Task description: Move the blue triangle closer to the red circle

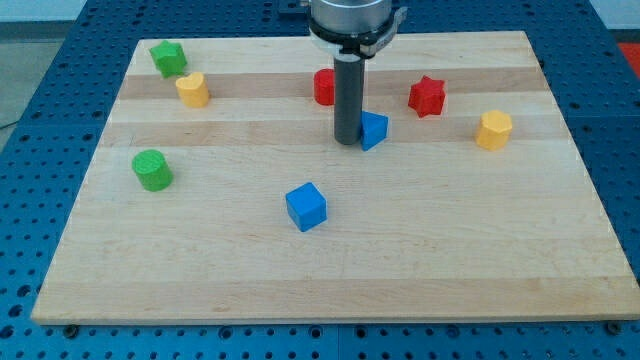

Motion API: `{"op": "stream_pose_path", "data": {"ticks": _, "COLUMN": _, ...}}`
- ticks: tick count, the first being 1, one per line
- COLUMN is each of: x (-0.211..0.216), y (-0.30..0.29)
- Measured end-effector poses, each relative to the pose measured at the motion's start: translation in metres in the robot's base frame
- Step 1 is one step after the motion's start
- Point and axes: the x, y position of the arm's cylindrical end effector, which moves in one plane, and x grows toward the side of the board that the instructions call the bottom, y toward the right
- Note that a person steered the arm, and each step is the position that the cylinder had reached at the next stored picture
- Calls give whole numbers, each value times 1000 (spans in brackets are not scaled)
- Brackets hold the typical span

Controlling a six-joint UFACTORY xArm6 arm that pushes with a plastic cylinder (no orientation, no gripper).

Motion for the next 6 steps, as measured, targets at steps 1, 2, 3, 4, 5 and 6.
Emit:
{"op": "stream_pose_path", "data": {"ticks": 1, "x": 34, "y": -7}}
{"op": "stream_pose_path", "data": {"ticks": 2, "x": 36, "y": 22}}
{"op": "stream_pose_path", "data": {"ticks": 3, "x": -12, "y": 25}}
{"op": "stream_pose_path", "data": {"ticks": 4, "x": -64, "y": 10}}
{"op": "stream_pose_path", "data": {"ticks": 5, "x": -76, "y": 6}}
{"op": "stream_pose_path", "data": {"ticks": 6, "x": -64, "y": 6}}
